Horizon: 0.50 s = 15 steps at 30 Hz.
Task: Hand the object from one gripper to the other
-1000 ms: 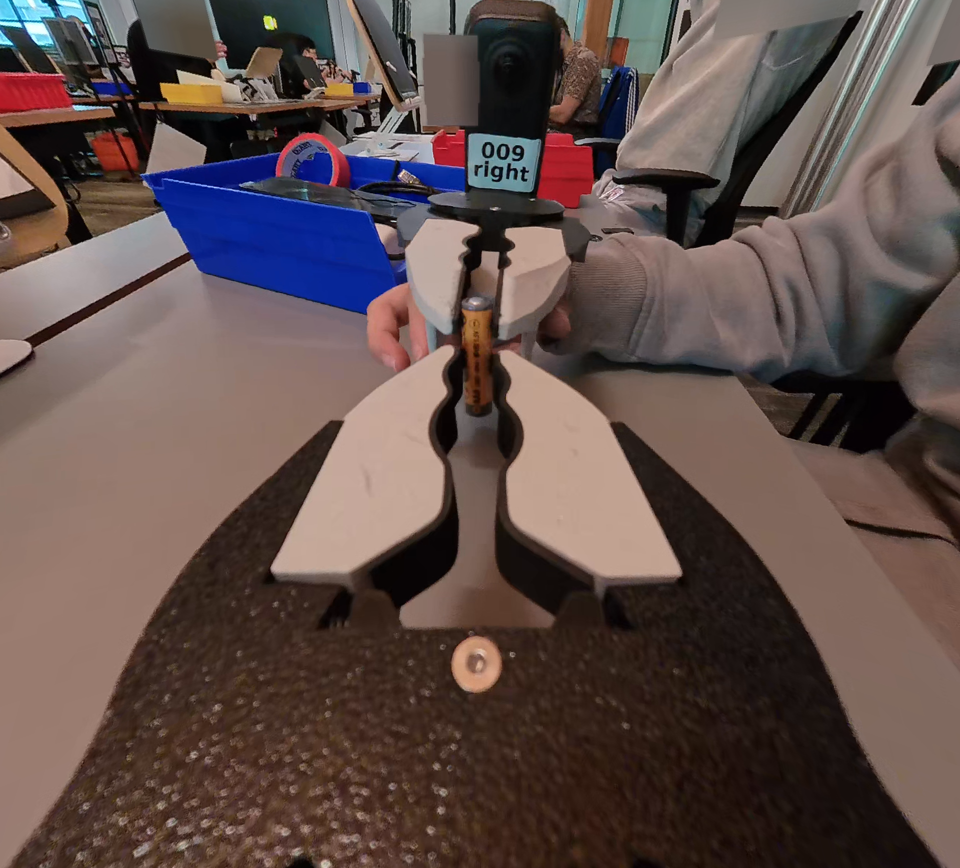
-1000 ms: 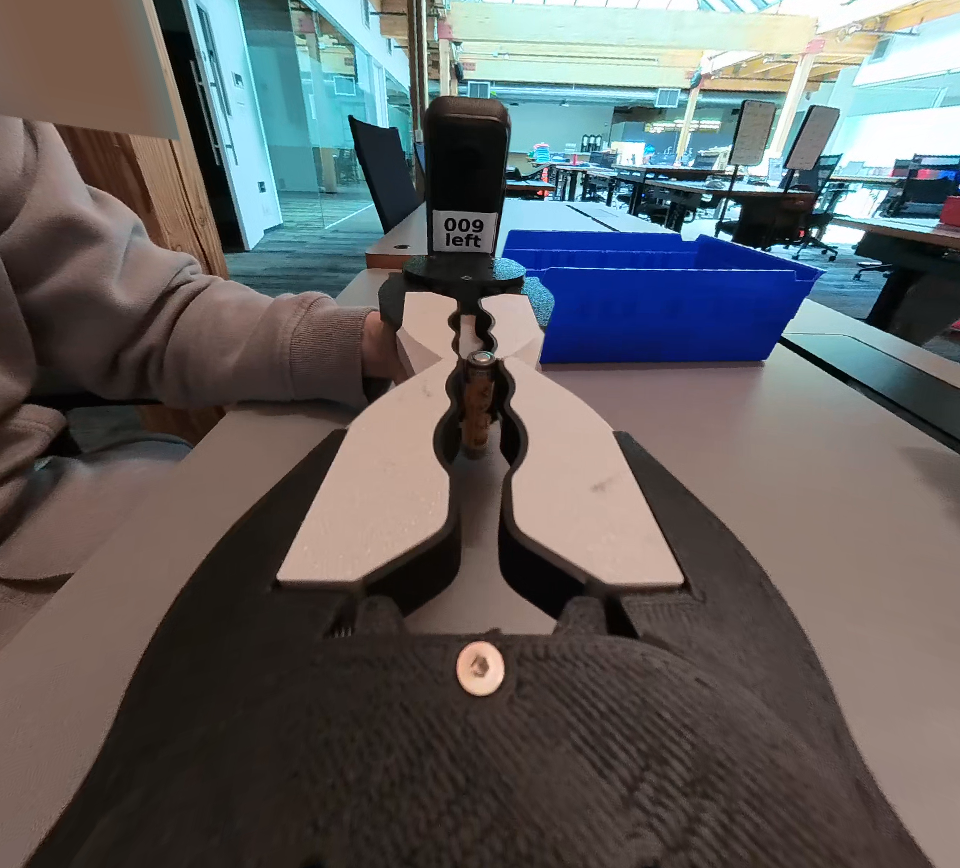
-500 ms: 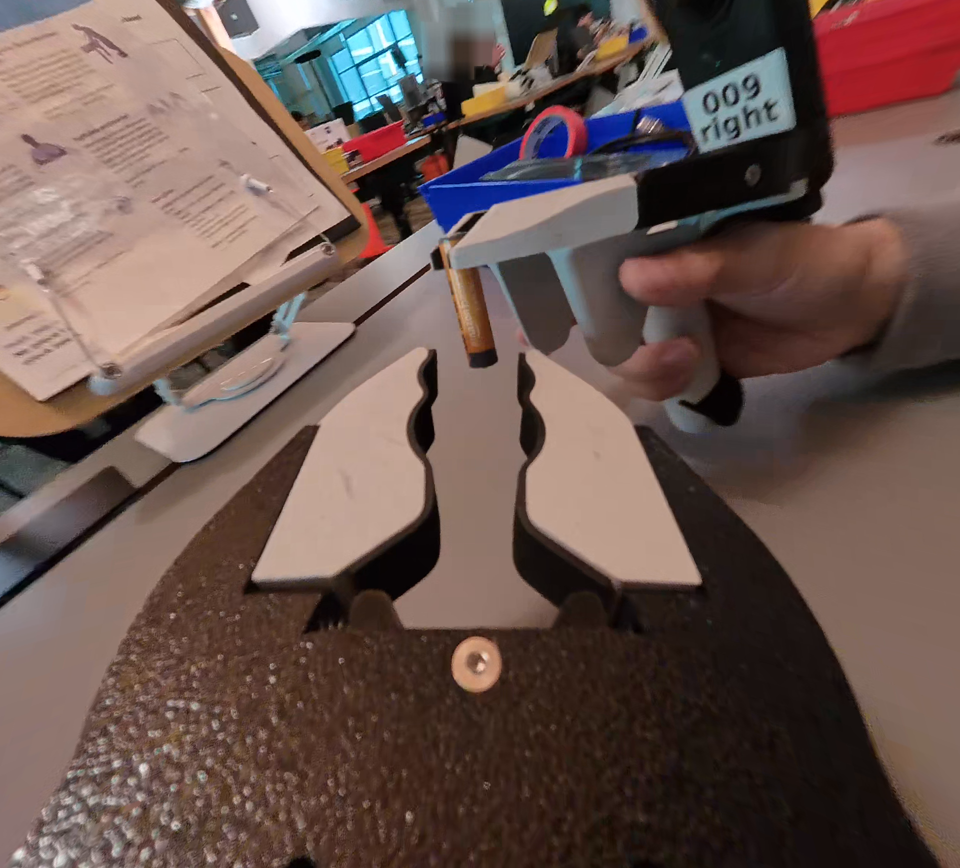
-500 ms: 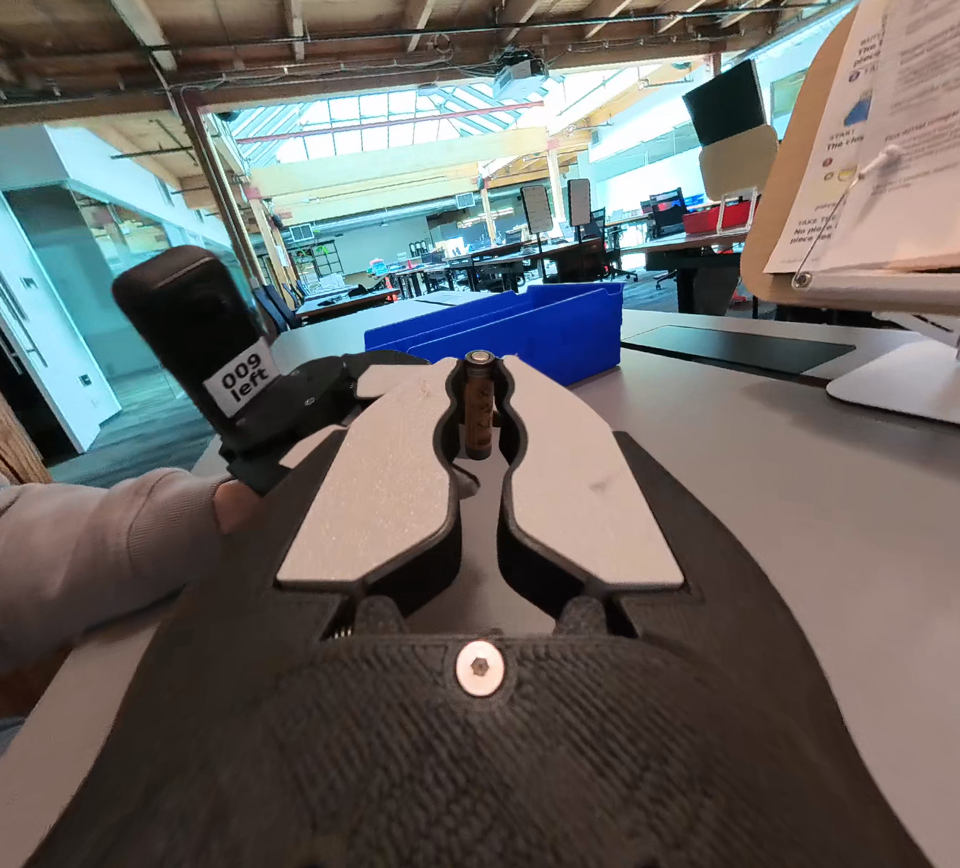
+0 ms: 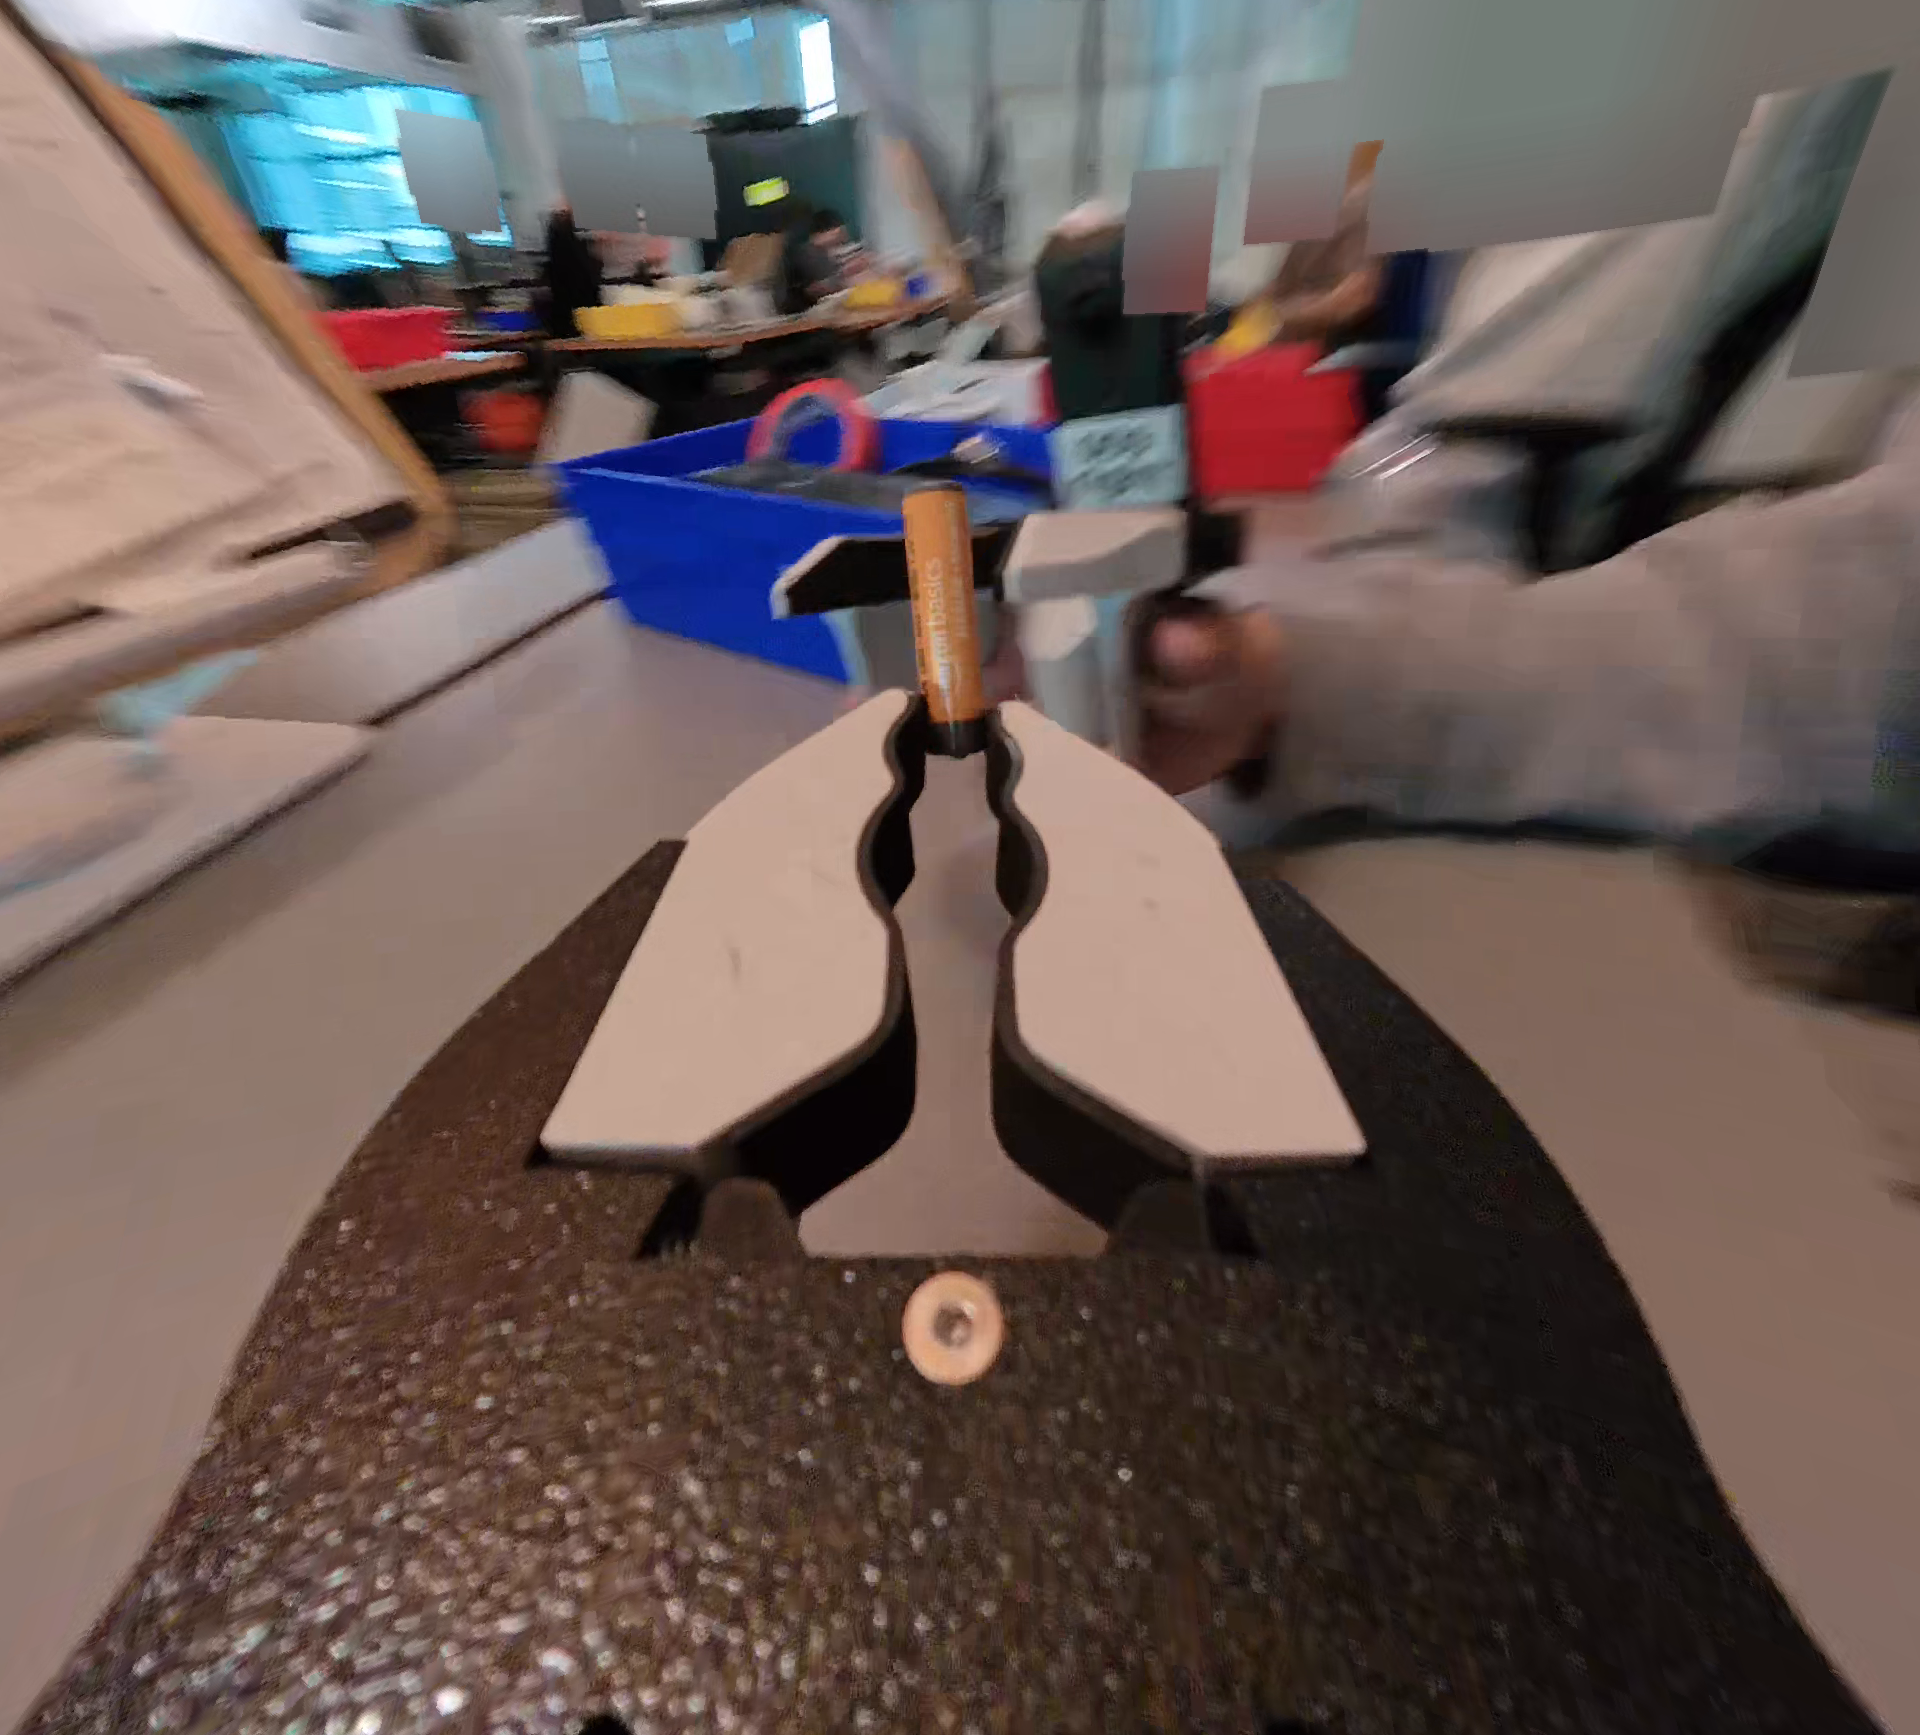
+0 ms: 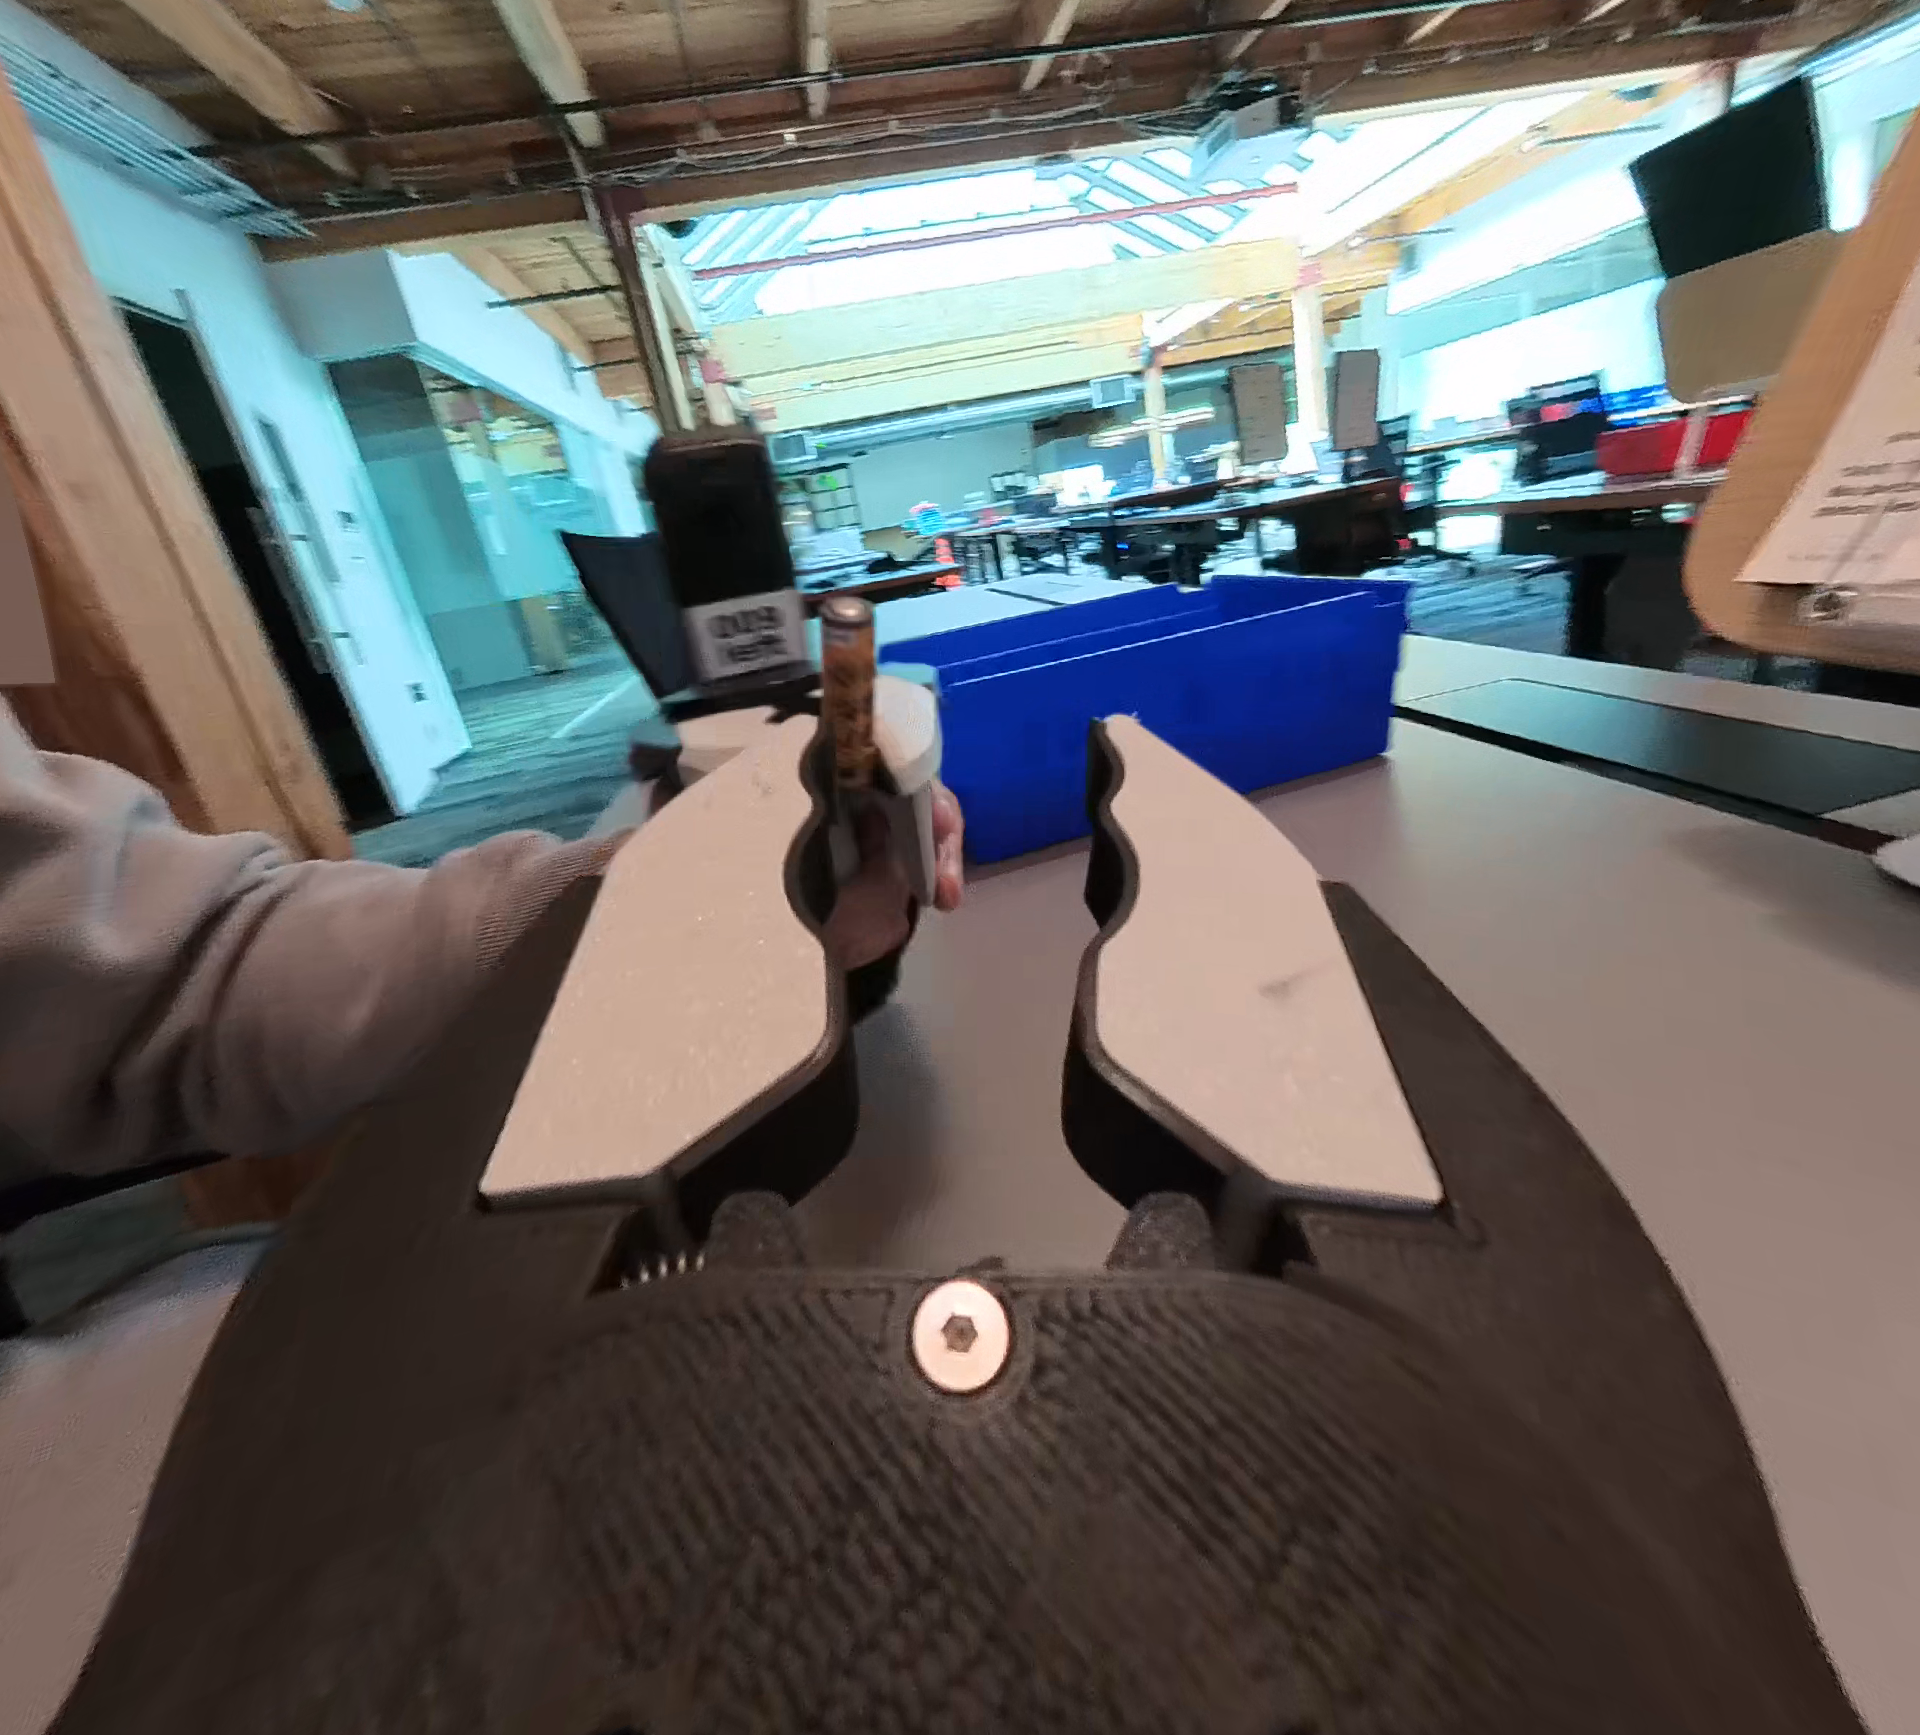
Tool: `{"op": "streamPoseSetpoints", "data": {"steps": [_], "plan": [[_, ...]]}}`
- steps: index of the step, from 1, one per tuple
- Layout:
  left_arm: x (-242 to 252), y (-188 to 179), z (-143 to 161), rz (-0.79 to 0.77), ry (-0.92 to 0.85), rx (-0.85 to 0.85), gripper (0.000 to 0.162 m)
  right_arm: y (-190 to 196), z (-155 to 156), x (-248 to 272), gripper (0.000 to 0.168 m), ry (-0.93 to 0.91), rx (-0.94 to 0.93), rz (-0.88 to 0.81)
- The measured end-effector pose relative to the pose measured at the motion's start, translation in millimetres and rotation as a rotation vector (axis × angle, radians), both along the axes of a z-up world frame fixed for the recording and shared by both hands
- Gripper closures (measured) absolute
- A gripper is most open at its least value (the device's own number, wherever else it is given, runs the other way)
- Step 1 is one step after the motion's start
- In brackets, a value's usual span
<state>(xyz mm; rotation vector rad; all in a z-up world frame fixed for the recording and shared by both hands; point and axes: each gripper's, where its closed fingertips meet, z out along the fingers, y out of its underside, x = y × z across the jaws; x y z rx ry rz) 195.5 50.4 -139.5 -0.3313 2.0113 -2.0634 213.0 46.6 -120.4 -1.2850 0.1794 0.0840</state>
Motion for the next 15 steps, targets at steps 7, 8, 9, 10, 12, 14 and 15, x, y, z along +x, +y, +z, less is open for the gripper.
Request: {"op": "streamPoseSetpoints", "data": {"steps": [7, 8, 9, 10, 12, 14, 15], "plan": [[-44, -7, 7, -0.49, 0.347, -0.188, 0.152, 1, 17, -42, 0.132, 0.102, 0.135, 0.332], [-48, -9, 6, -0.521, 0.358, -0.18, 0.152, 2, 17, -47, 0.134, 0.088, 0.131, 0.354], [-52, -11, 5, -0.547, 0.369, -0.175, 0.152, 3, 16, -51, 0.136, 0.067, 0.12, 0.359], [-53, -13, 3, -0.552, 0.372, -0.17, 0.152, 4, 15, -53, 0.138, 0.041, 0.112, 0.354], [-54, -17, 1, -0.55, 0.369, -0.163, 0.152, 0, 17, -59, 0.157, -0.016, 0.124, 0.376], [-52, -17, 1, -0.533, 0.368, -0.167, 0.152, 1, 17, -57, 0.157, -0.018, 0.103, 0.367], [-49, -16, 0, -0.512, 0.36, -0.168, 0.152, 2, 16, -55, 0.158, -0.014, 0.087, 0.36]]}}
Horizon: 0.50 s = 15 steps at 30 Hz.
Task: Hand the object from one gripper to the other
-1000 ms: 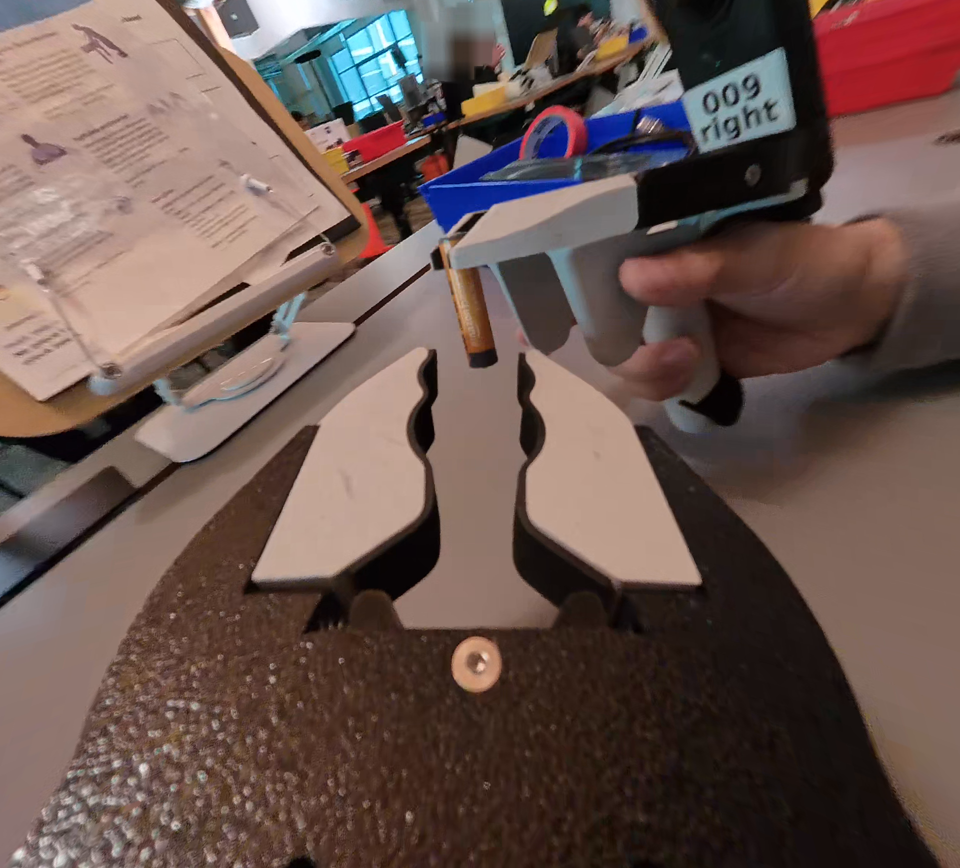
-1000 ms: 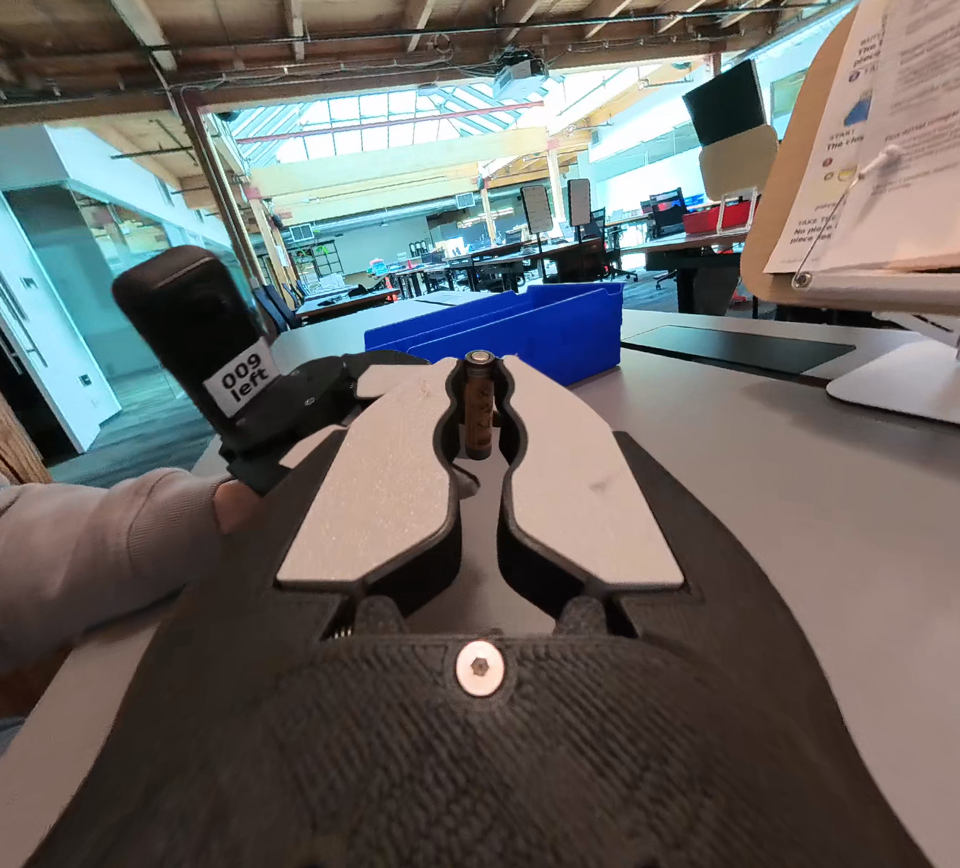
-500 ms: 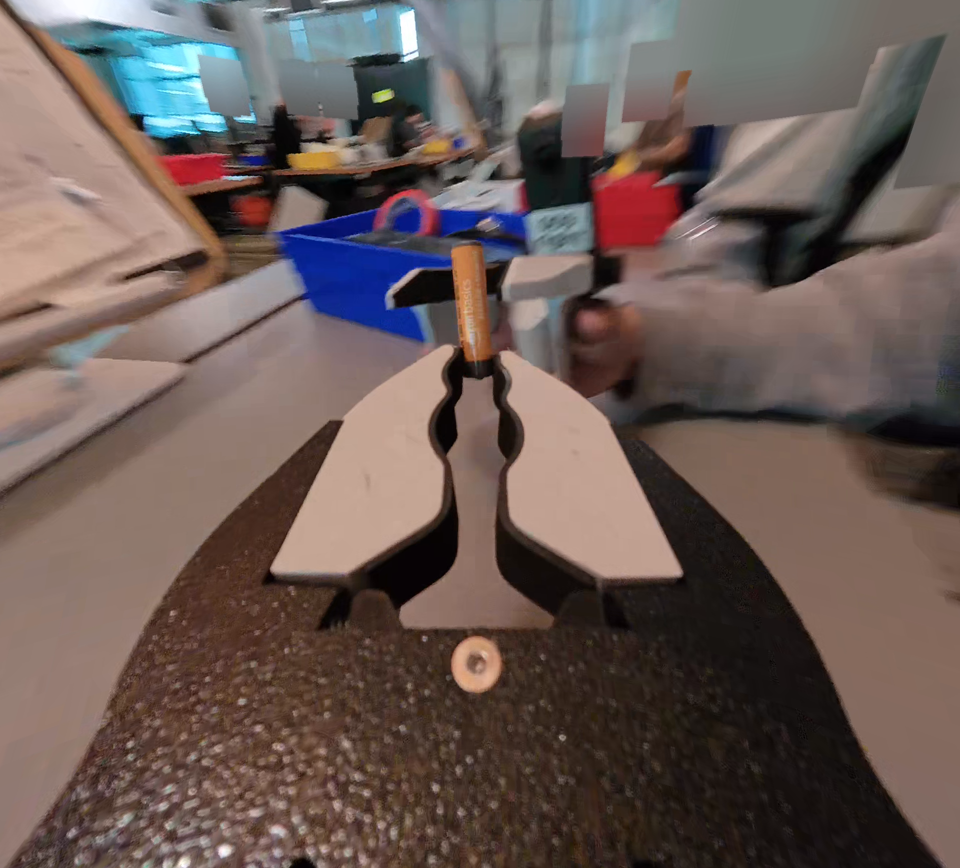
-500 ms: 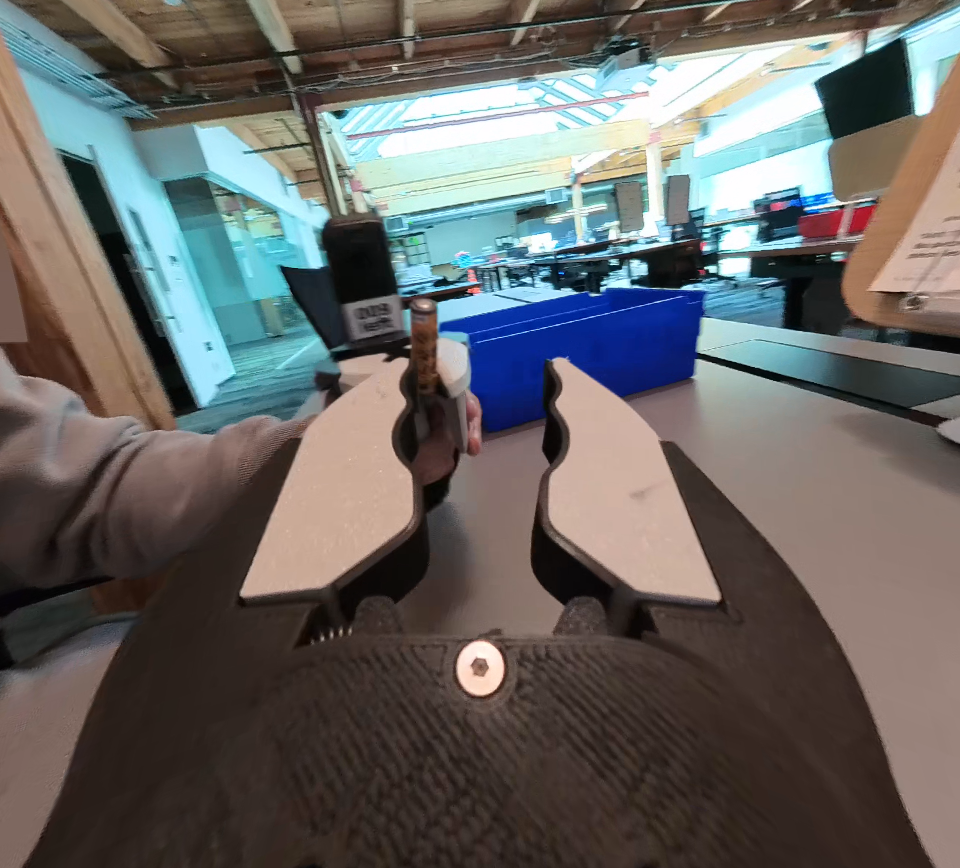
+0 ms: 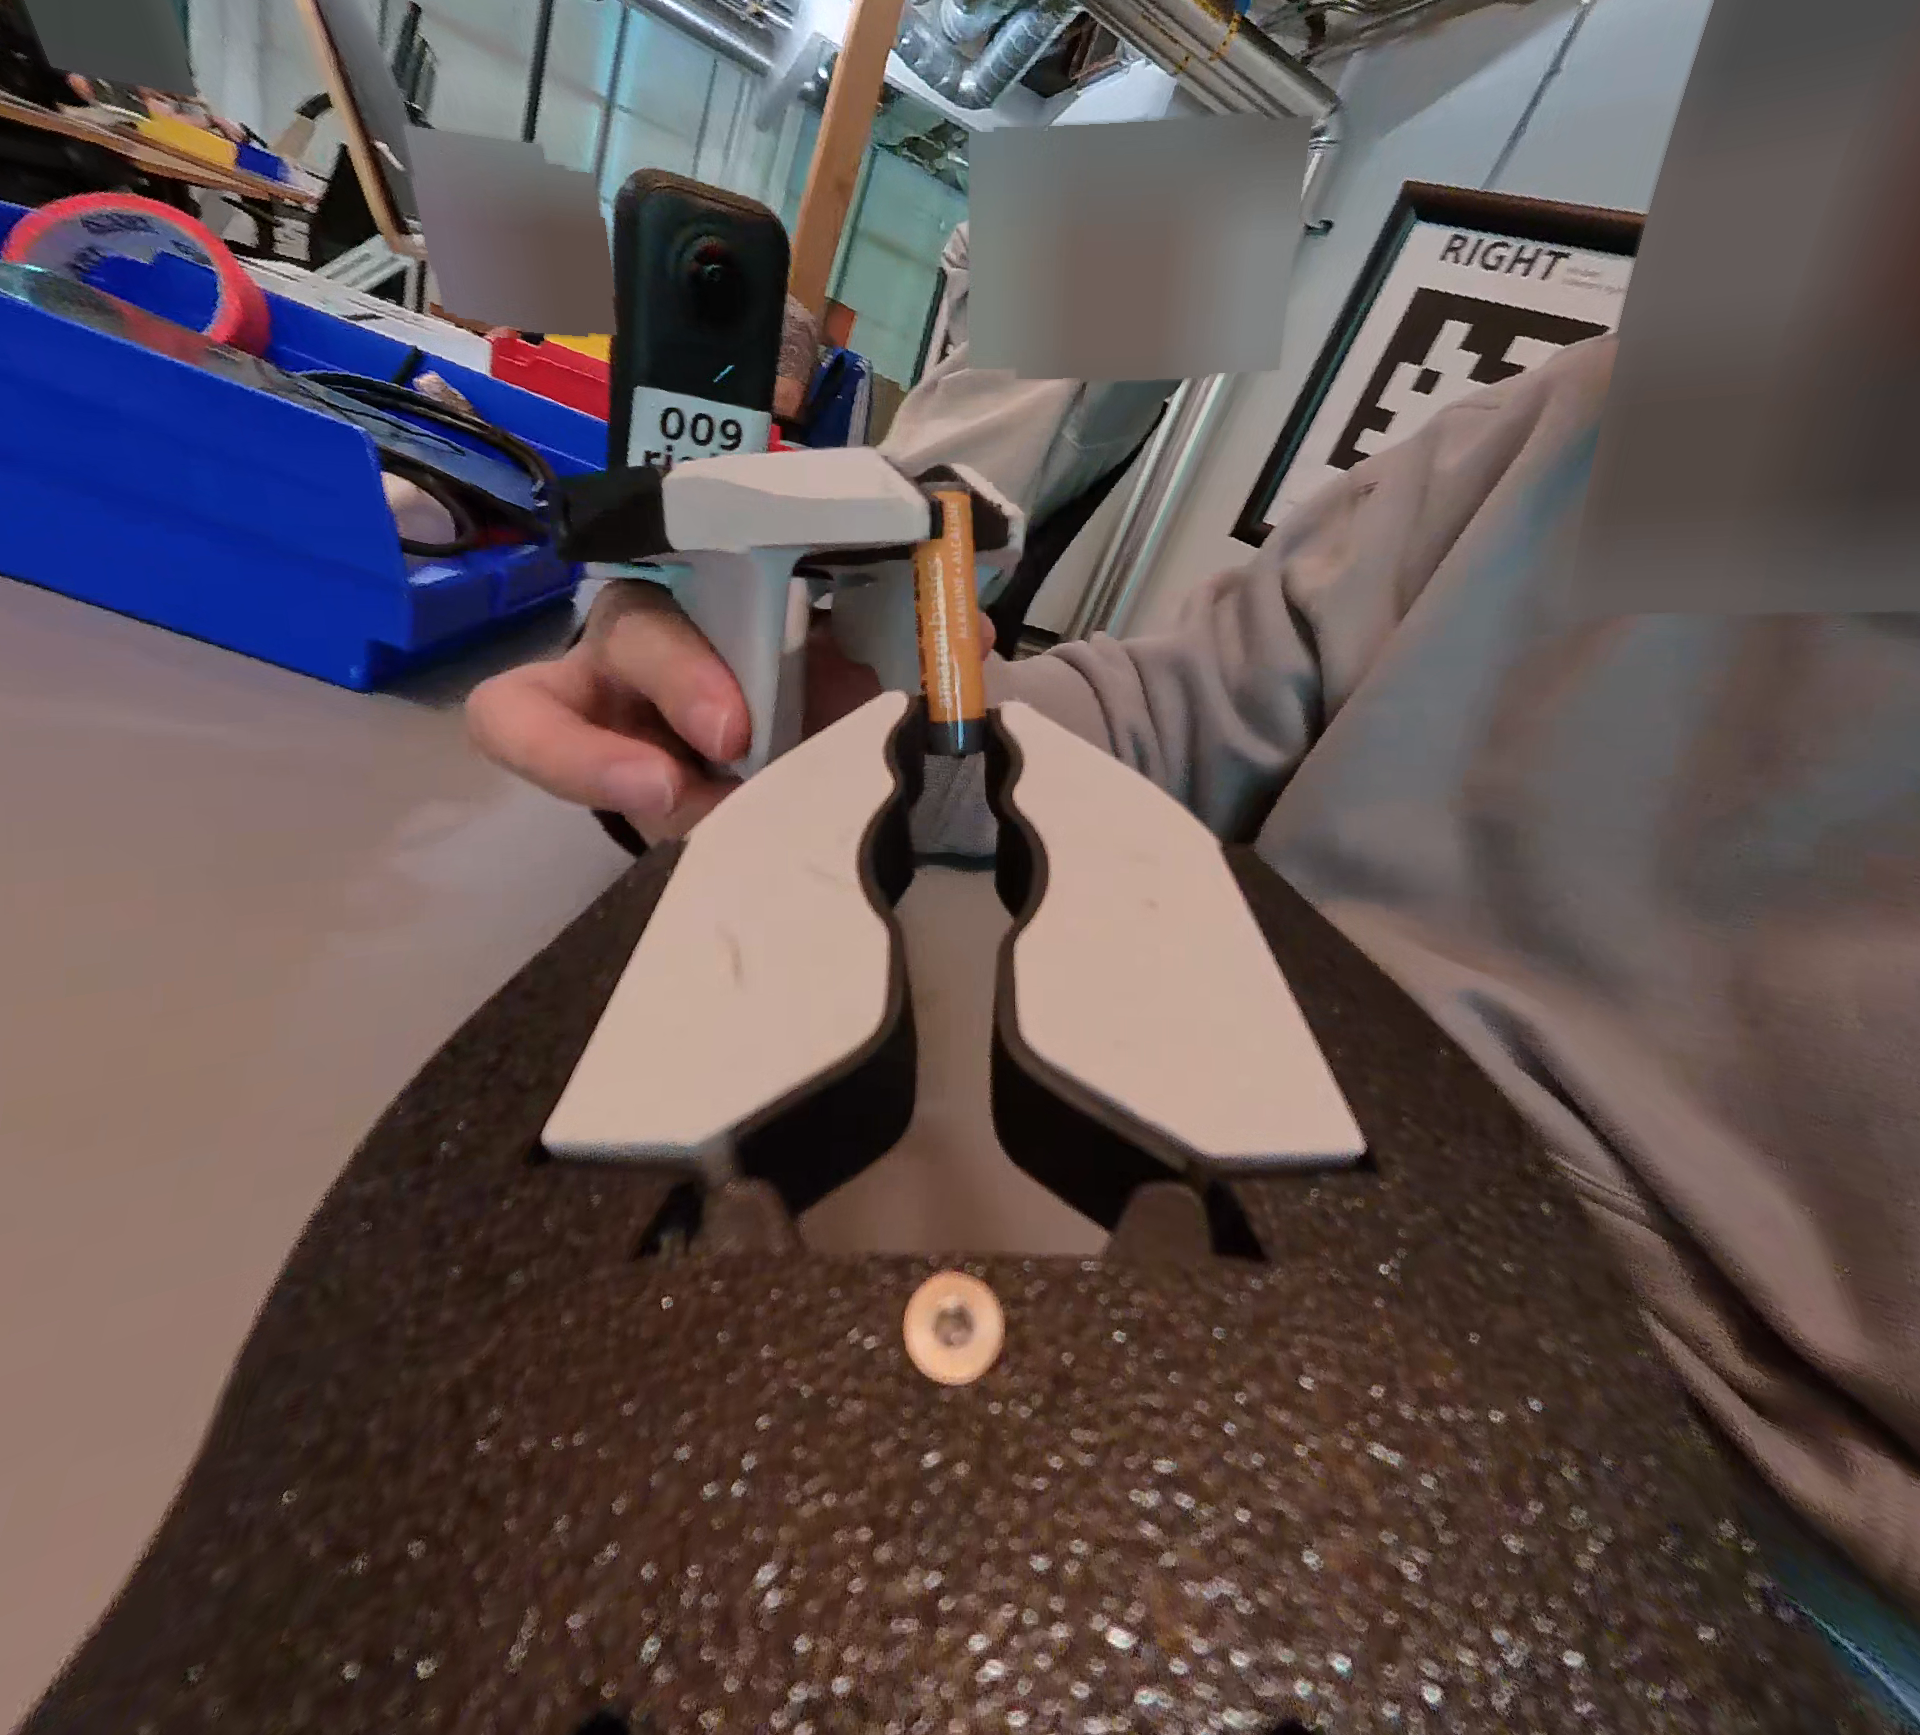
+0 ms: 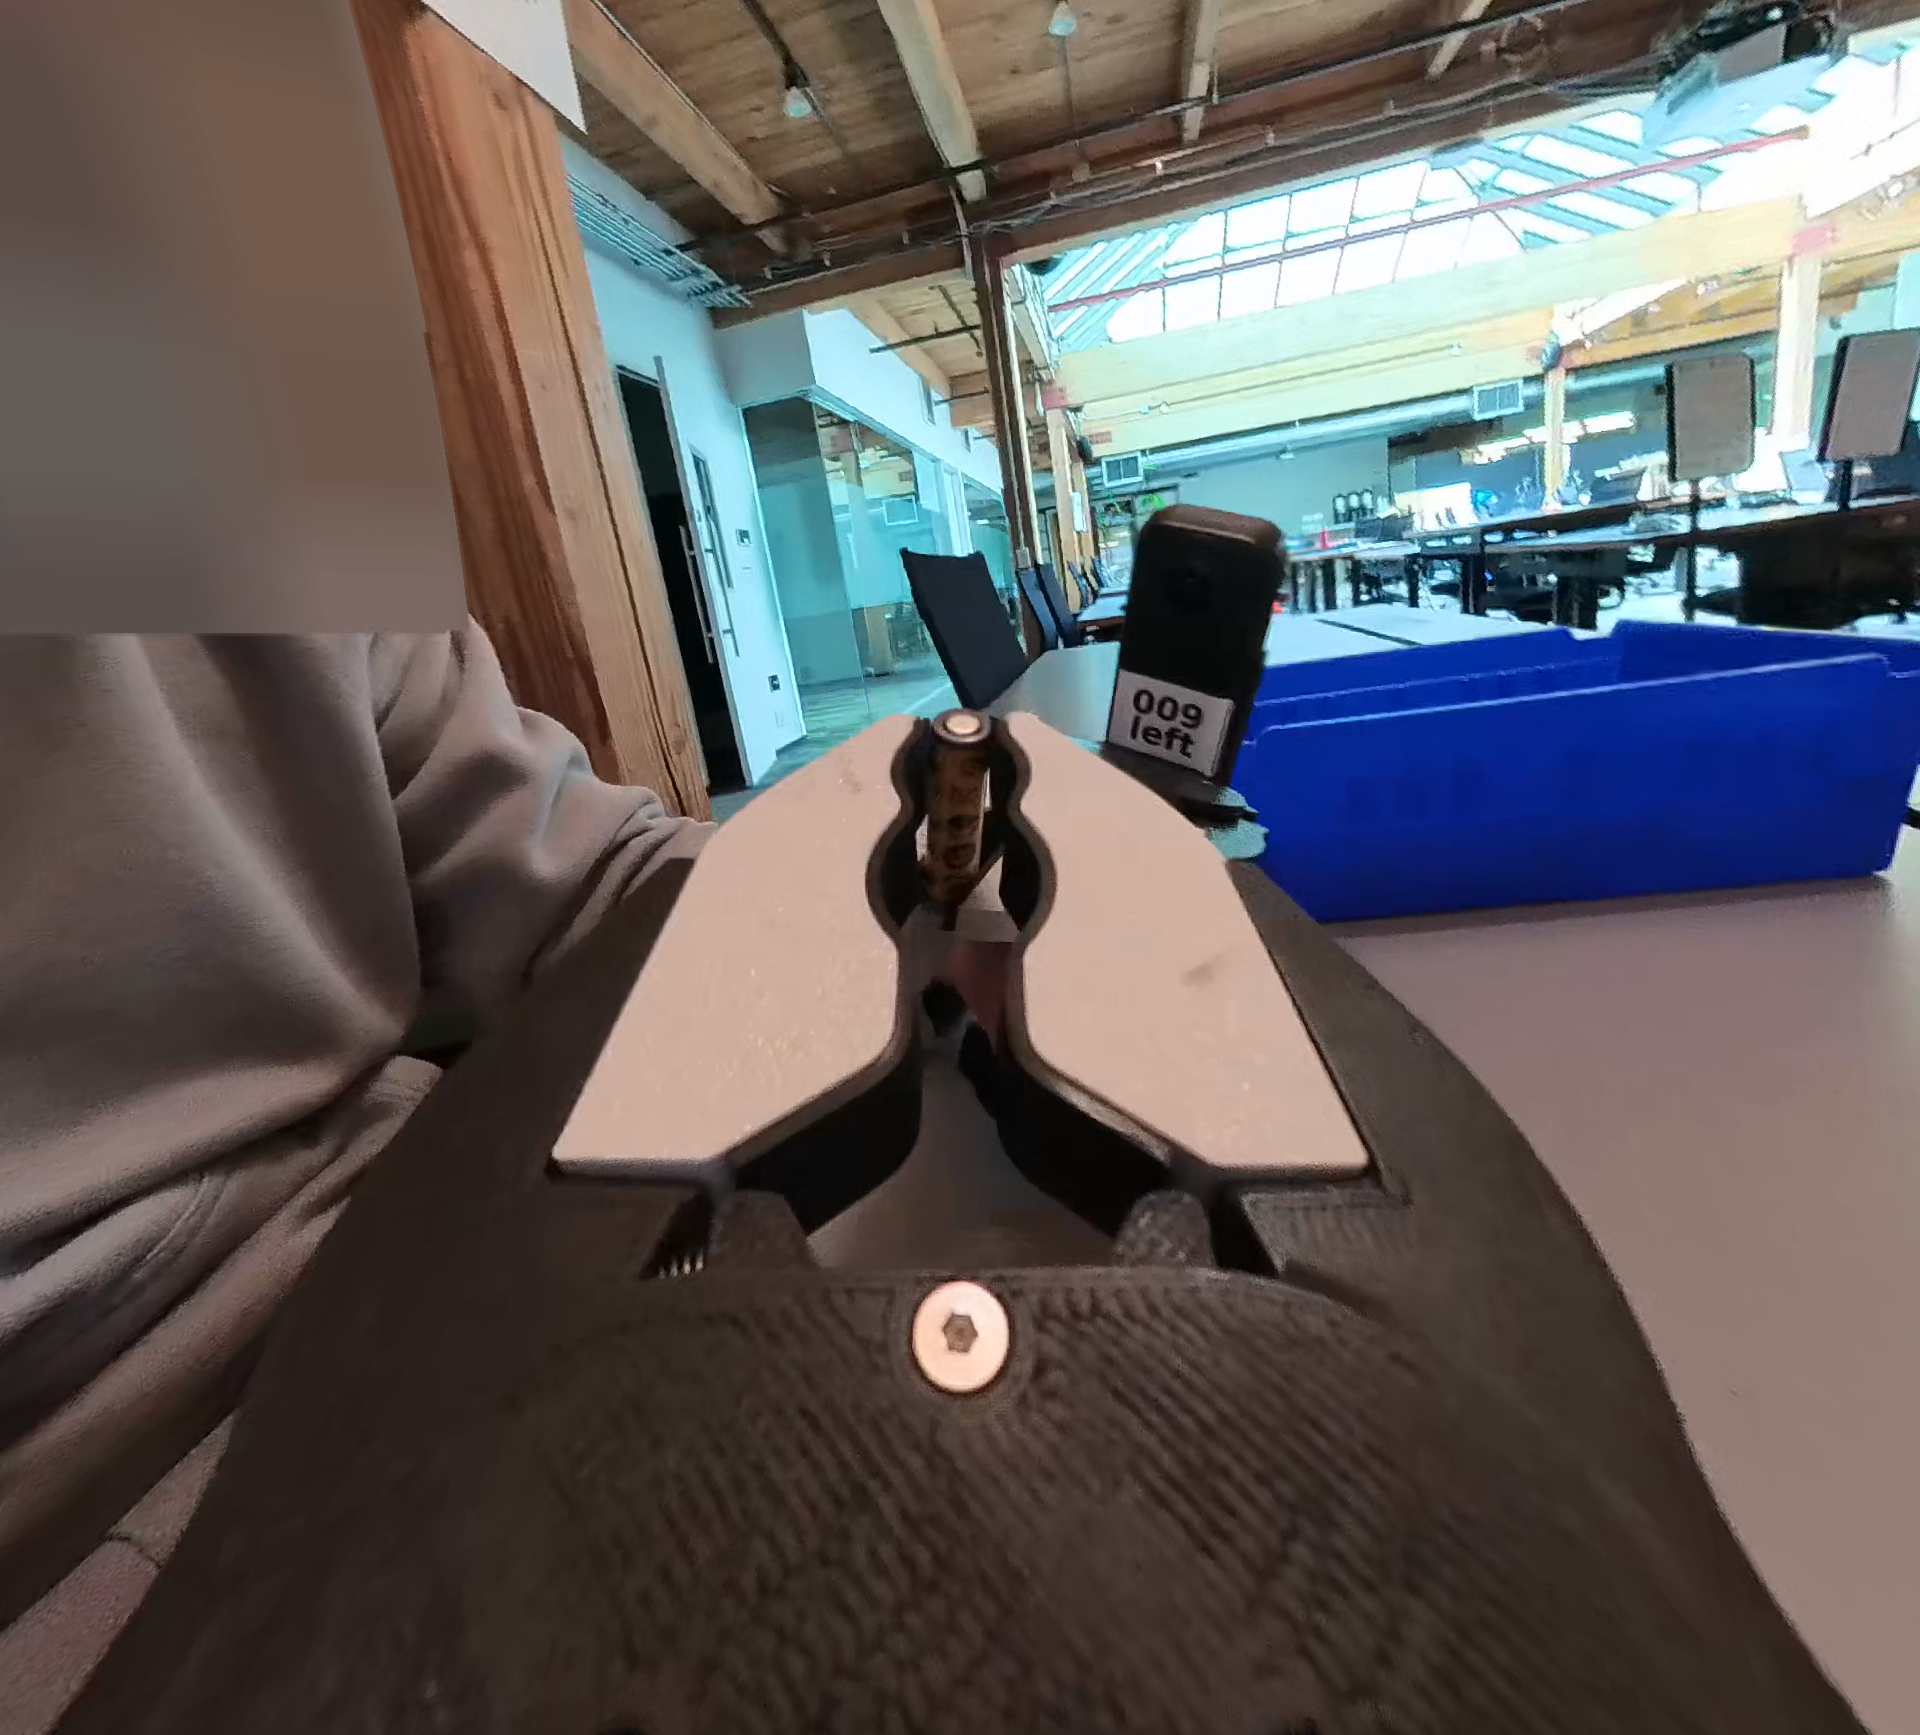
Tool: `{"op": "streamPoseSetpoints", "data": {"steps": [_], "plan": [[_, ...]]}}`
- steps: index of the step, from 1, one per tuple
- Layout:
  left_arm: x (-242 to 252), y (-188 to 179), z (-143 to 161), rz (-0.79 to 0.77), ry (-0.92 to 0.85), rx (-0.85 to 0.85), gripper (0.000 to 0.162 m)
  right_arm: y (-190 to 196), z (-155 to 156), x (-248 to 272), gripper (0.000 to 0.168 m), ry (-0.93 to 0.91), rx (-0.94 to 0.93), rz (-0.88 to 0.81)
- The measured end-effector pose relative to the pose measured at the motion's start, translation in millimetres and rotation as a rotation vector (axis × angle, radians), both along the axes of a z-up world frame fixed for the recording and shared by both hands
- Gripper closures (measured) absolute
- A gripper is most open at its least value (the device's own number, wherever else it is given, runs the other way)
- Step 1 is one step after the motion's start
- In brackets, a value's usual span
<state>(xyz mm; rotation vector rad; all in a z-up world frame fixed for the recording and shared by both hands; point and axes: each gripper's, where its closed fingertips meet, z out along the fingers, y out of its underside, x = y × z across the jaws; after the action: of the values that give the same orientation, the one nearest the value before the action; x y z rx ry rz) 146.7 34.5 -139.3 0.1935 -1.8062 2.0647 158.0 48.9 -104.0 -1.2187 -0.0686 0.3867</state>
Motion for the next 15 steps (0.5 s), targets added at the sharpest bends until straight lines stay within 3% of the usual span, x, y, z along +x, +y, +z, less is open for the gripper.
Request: {"op": "streamPoseSetpoints", "data": {"steps": [4, 6, 9, 12, 15], "plan": [[31, 4, -4, 0.277, -0.114, 0.031, 0.152, 2, -4, 26, 0.157, -0.041, -0.029, -0.21], [51, 12, -4, 0.506, -0.26, 0.074, 0.139, 0, -7, 49, 0.158, -0.026, -0.052, -0.377], [68, 21, -5, 0.767, -0.539, 0.211, 0.136, -4, -14, 73, 0.158, 0.001, -0.081, -0.559], [79, 22, -16, 0.916, -0.73, 0.39, 0.135, -1, -23, 80, 0.158, -0.009, -0.133, -0.64], [84, 17, -25, 0.965, -0.78, 0.469, 0.134, 7, -28, 76, 0.158, -0.05, -0.159, -0.702]]}}
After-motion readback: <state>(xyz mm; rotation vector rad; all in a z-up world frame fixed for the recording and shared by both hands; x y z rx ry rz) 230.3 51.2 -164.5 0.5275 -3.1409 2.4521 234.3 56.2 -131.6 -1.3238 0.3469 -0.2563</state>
